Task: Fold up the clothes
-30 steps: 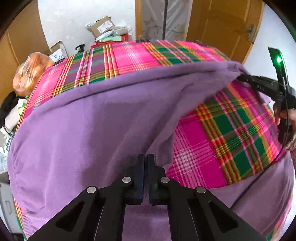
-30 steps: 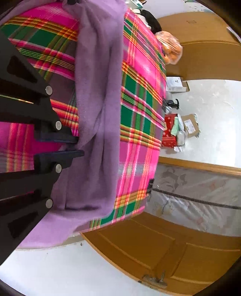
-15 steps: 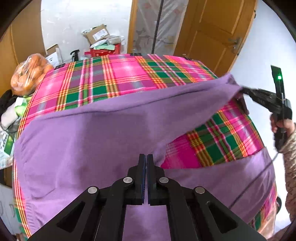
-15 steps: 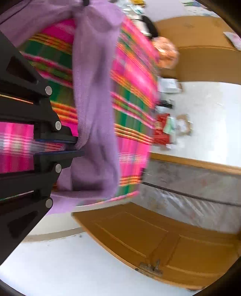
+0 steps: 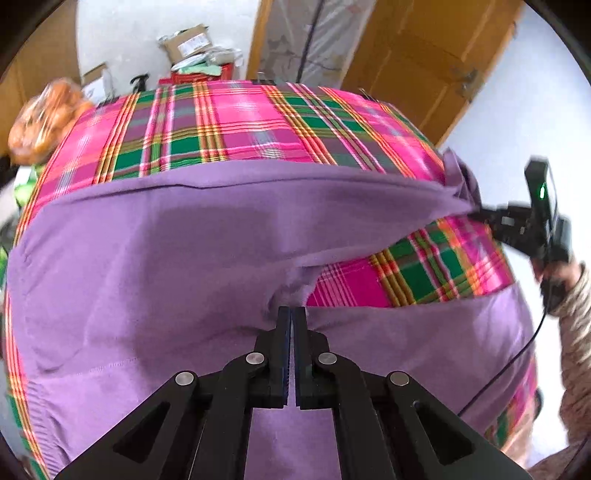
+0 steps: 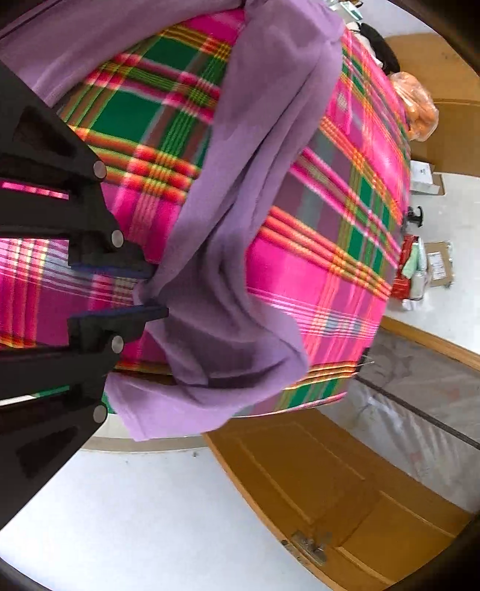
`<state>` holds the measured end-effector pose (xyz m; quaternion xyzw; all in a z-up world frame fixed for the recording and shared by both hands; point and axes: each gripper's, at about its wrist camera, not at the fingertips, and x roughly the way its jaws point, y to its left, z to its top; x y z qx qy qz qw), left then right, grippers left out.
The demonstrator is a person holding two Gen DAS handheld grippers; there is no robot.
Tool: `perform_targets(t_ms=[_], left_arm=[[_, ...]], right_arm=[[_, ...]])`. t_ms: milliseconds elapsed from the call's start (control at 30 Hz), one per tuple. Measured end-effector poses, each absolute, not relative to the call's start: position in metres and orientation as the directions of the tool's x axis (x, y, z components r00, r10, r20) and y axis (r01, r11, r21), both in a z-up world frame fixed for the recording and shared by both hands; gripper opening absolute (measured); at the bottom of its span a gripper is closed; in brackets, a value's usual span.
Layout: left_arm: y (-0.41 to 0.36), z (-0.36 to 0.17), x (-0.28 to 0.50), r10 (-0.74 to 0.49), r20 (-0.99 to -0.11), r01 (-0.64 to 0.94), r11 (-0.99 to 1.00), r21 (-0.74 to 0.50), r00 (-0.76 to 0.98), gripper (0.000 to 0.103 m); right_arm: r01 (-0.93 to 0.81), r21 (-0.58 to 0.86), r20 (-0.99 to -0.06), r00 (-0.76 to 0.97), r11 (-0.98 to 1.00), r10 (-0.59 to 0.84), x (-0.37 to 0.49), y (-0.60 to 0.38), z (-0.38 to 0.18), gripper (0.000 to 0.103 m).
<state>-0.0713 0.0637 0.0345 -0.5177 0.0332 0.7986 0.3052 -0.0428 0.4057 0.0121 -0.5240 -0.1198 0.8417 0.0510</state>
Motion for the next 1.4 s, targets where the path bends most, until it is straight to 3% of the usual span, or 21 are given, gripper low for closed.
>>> perform_targets(t_ms=[233, 300, 333, 400, 567, 800, 1167, 1400], left_arm=[[0.035, 0.049, -0.11, 0.47, -0.826, -0.428, -0.845, -0.32, -0.312, 0.006], [0.03, 0.048, -0.126, 0.476, -0.824, -0.39, -0.853, -0.347, -0.308, 0.013], [0.028, 0.047, -0.135, 0.481, -0.823, -0.373, -0.854, -0.362, -0.302, 0.014], [0.025, 0.04, -0.153, 0.5, -0.824, -0.326, -0.851, -0.411, -0.266, 0.018], [0.016, 0.023, -0.192, 0.577, -0.792, -0.206, -0.815, -0.541, -0.202, 0.022], [0.022, 0.002, -0.216, 0.557, -0.818, -0.159, -0.829, -0.536, -0.141, 0.023], [0.022, -0.014, -0.244, 0.62, -0.768, -0.063, -0.783, -0.619, -0.165, 0.023], [0.023, -0.016, -0.253, 0.633, -0.751, -0.059, -0.771, -0.635, -0.188, 0.023]], right_arm=[[0.017, -0.207, -0.861, -0.479, -0.978, 0.174, -0.031, 0.411, 0.041, 0.016], [0.0, -0.146, -0.833, -0.54, -0.989, 0.123, -0.03, 0.414, 0.056, 0.024], [0.001, -0.122, -0.815, -0.571, -0.993, 0.099, -0.032, 0.413, 0.062, 0.034], [0.013, -0.106, -0.795, -0.602, -0.994, 0.077, -0.042, 0.405, 0.064, 0.04], [0.125, -0.072, -0.807, -0.591, -0.989, -0.016, -0.085, 0.37, 0.045, 0.041], [0.232, -0.124, -0.836, -0.548, -0.965, -0.024, -0.123, 0.33, 0.014, 0.041], [0.291, -0.183, -0.836, -0.549, -0.939, -0.007, -0.124, 0.315, 0.0, 0.043], [0.307, -0.131, -0.844, -0.533, -0.942, -0.056, -0.108, 0.324, 0.001, 0.043]])
